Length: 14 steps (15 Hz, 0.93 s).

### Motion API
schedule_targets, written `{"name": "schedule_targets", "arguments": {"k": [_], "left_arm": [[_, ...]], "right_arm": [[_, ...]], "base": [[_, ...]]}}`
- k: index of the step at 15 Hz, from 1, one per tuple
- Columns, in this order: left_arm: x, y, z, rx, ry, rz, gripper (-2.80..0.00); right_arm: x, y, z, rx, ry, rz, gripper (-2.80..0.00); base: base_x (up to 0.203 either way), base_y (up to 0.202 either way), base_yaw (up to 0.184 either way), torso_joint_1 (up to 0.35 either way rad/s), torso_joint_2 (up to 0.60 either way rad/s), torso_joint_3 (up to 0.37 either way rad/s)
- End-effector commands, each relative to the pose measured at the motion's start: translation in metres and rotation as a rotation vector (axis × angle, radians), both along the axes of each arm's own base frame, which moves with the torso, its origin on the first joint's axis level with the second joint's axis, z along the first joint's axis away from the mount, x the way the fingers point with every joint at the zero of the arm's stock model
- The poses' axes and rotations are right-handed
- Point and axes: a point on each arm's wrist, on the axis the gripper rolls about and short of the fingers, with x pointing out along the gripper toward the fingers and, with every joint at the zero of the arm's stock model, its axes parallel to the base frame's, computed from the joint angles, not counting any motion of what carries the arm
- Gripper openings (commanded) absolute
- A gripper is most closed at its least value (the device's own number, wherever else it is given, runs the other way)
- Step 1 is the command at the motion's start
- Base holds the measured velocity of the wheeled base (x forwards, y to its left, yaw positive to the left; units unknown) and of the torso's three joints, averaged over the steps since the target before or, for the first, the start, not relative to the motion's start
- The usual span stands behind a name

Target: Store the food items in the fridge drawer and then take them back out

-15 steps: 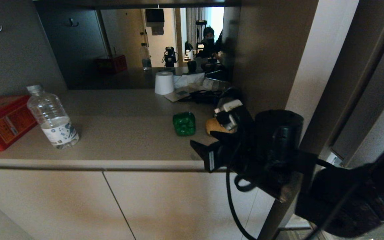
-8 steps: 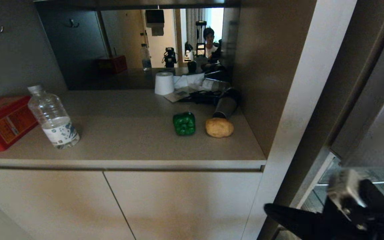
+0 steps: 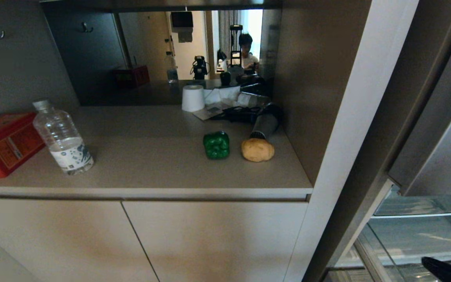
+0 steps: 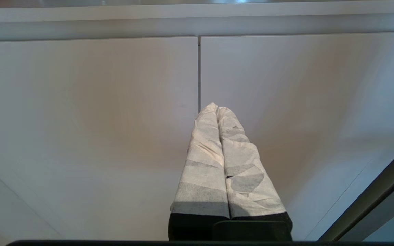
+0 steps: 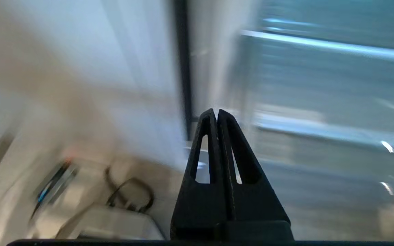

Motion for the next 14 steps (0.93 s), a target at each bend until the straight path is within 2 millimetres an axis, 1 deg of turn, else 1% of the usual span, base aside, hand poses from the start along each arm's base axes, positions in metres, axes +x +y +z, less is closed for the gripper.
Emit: {"name": "schedule_targets", "arguments": {"k": [1, 5, 7, 9, 14], "left_arm": [[0.001, 0.0, -0.003, 0.0, 0.01, 0.0, -2.8], [0.001, 0.0, -0.003, 0.0, 0.01, 0.0, -2.8], [0.001, 0.0, -0.003, 0.0, 0.01, -0.001, -2.8], [0.001, 0.0, -0.002, 0.0, 0.009, -0.002, -2.8], [0.001, 0.0, -0.003, 0.0, 0.01, -0.002, -2.8]], "right_arm": [[-0.039, -0.008, -0.006, -0.004, -0.178, -0.095, -2.8], [-0.082, -0.007, -0.03, -0.036, -0.345, -0.053, -2.8], [-0.095, -0.007, -0.043, -0.053, -0.415, -0.064, -2.8], [-0.097, -0.008, -0.051, -0.055, -0.384, -0.093, -2.8], [-0.097, -0.008, -0.051, -0.046, -0.383, -0.098, -2.8]], "base": [[0.0, 0.0, 0.0, 0.0, 0.0, 0.0], [0.0, 0.0, 0.0, 0.0, 0.0, 0.0], [0.0, 0.0, 0.0, 0.0, 0.0, 0.0], [0.0, 0.0, 0.0, 0.0, 0.0, 0.0], [0.0, 0.0, 0.0, 0.0, 0.0, 0.0]]}}
